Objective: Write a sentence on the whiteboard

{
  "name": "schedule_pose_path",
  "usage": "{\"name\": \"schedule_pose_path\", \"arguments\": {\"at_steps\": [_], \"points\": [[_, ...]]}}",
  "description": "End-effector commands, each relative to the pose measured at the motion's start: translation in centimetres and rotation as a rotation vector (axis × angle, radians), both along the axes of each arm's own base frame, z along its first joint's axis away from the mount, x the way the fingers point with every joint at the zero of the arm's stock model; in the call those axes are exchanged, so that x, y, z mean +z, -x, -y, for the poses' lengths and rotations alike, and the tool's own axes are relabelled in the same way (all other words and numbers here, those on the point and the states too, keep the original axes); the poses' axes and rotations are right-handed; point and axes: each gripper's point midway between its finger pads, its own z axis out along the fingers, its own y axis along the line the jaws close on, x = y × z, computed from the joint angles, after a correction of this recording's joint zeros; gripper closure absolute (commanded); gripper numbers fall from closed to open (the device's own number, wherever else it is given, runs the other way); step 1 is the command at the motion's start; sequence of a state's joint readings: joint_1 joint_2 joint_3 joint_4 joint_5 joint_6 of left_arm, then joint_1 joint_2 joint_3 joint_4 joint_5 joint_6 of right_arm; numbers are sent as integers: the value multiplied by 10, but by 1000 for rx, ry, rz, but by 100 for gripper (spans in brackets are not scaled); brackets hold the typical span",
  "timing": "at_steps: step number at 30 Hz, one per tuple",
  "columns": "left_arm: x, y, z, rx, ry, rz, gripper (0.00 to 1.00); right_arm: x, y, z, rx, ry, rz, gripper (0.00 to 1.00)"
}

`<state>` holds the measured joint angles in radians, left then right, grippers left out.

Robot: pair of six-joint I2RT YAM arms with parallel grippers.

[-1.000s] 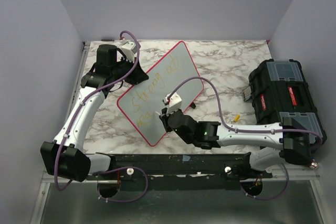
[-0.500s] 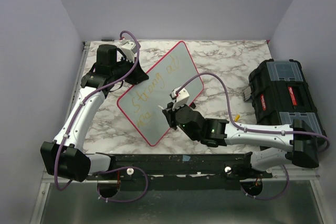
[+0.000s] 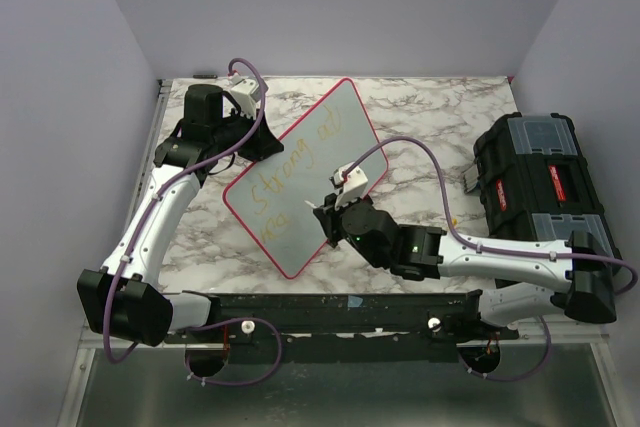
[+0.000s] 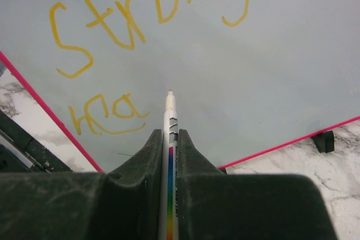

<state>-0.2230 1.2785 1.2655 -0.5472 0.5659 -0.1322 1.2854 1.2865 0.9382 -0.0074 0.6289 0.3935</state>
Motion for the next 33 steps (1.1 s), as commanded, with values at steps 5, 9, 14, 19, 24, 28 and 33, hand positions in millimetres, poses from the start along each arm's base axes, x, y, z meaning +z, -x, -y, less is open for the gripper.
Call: {"name": "schedule_pose_path", "arguments": {"at_steps": [5,9,14,19,24,28,33], "points": [[2,-4,-4,0,-43,38,100,8,10,10,-4,-59,-74,99],[2,-4,-4,2,-43,39,100,2,11,16,-13,-62,-78,99],[4,-4,-3,2,-45,45,100,0,9,18,-14,-50,-53,99],[2,-3,-3,1,-47,40,100,7,2,17,20,-90,-33,99],[6,-1,-1,-7,-36,50,100,8,-8,14,40,-64,5,99],[7,0,-1,-9,-32,51,100,8,-7,10,74,-59,28,99],[6,-1,0,-11,-31,47,100,1,-7,10,92,-38,53,99]]}}
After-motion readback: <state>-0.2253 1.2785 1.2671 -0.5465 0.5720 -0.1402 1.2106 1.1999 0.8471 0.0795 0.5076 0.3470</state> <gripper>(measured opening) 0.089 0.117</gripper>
